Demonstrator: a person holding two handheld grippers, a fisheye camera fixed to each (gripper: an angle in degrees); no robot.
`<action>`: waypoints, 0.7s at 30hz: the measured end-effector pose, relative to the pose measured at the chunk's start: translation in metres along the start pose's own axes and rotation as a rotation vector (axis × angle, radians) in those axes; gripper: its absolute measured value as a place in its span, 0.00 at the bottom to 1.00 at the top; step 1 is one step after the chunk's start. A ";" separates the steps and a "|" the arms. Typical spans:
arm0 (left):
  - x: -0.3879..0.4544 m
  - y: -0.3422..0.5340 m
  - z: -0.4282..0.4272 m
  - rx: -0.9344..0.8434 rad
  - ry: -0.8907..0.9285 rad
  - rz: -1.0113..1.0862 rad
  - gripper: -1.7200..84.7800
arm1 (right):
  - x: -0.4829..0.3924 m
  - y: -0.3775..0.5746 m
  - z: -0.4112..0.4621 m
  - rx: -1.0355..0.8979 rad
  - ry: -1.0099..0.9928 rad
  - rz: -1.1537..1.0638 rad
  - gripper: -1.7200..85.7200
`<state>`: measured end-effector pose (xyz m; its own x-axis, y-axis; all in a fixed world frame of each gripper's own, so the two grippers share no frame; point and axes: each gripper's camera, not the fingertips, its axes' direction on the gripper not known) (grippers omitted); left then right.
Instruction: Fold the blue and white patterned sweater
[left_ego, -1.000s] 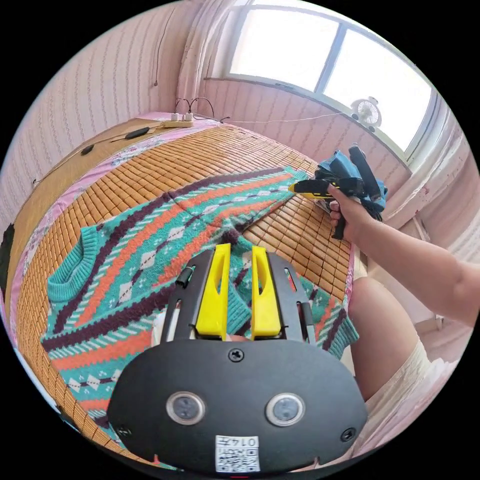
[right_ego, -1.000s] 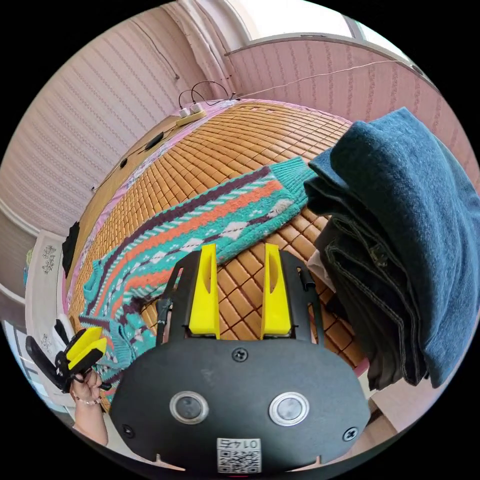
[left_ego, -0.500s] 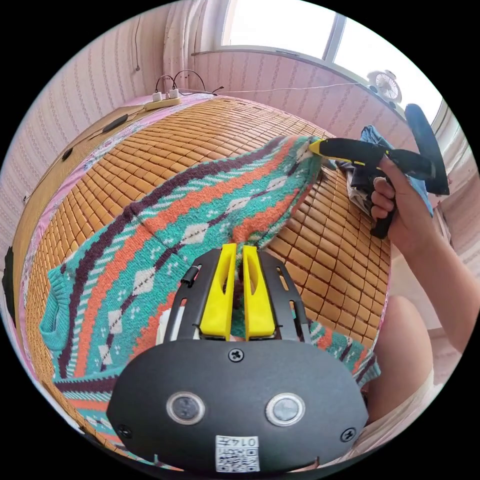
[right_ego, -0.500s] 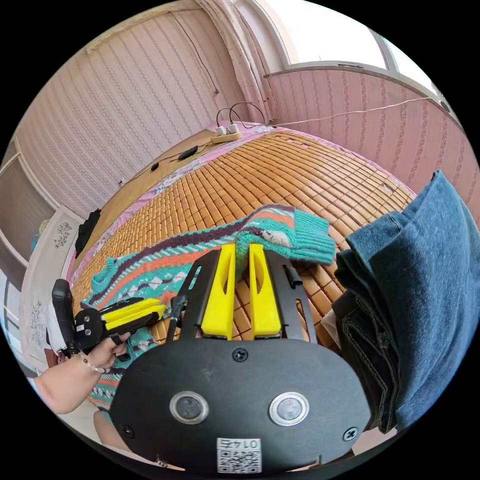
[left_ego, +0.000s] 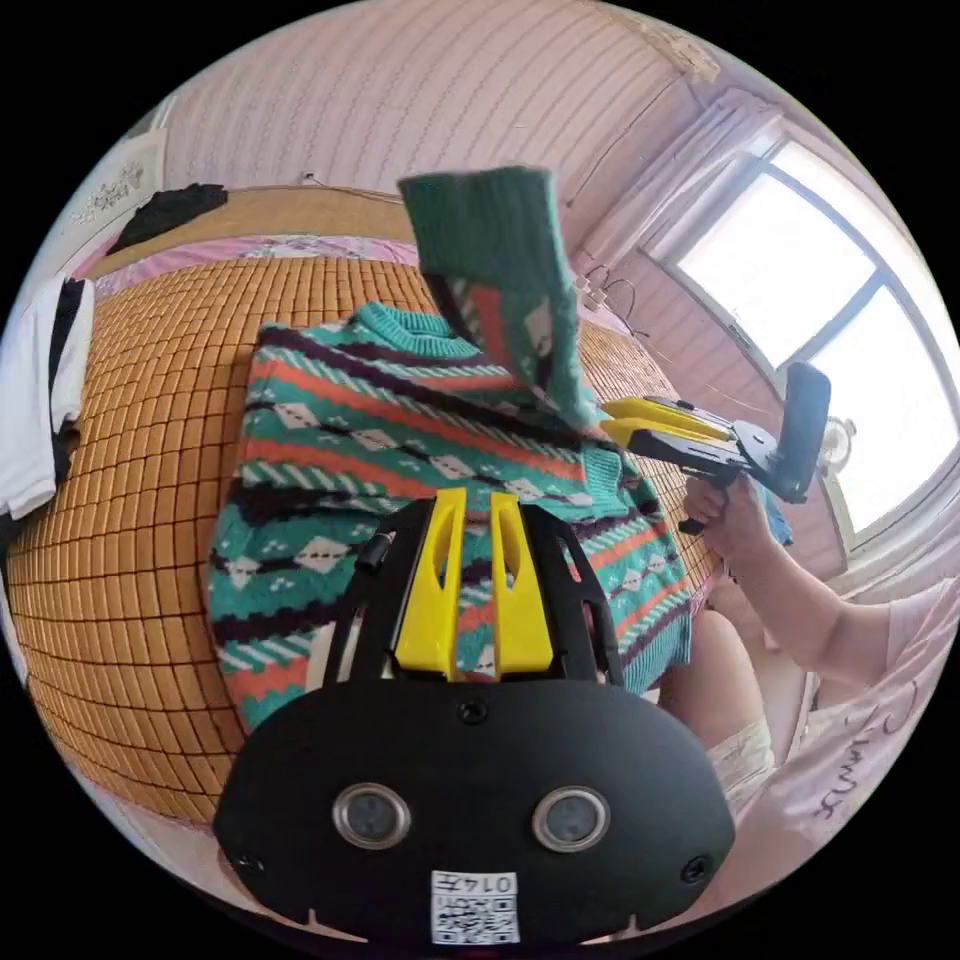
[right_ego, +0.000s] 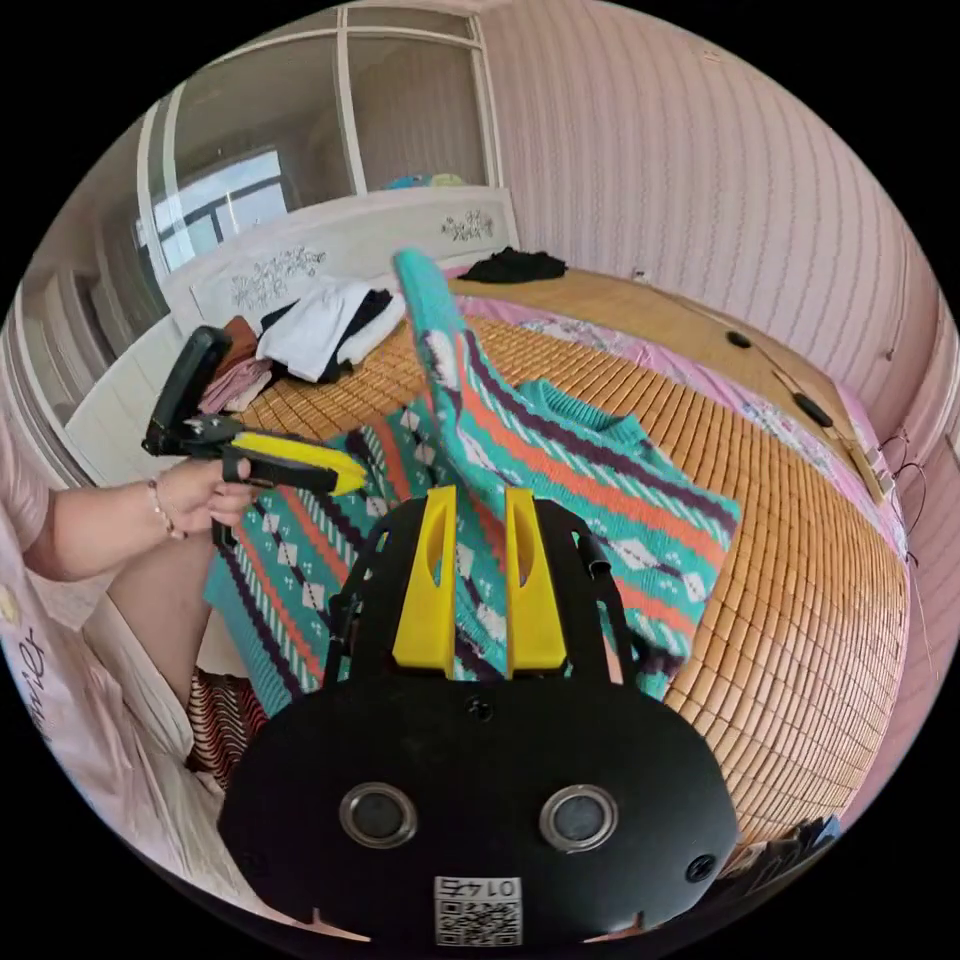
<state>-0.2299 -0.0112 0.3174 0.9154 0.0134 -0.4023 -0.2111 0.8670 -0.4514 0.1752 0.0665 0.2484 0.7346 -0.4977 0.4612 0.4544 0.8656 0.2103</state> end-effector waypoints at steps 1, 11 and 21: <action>-0.025 0.016 -0.014 -0.020 -0.041 -0.051 0.08 | -0.007 0.010 0.027 -0.088 -0.035 -0.006 0.12; -0.111 -0.021 -0.046 0.117 -0.095 -0.140 0.10 | 0.053 0.020 0.028 -0.046 0.188 0.144 0.15; -0.163 -0.153 0.043 -0.037 -0.155 -0.165 0.15 | 0.228 -0.023 0.096 -0.146 0.208 0.533 0.20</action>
<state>-0.3321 -0.1245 0.4869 0.9797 -0.0483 -0.1945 -0.0637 0.8451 -0.5309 0.2842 -0.0613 0.4316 0.9574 -0.0093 0.2886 0.0491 0.9901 -0.1312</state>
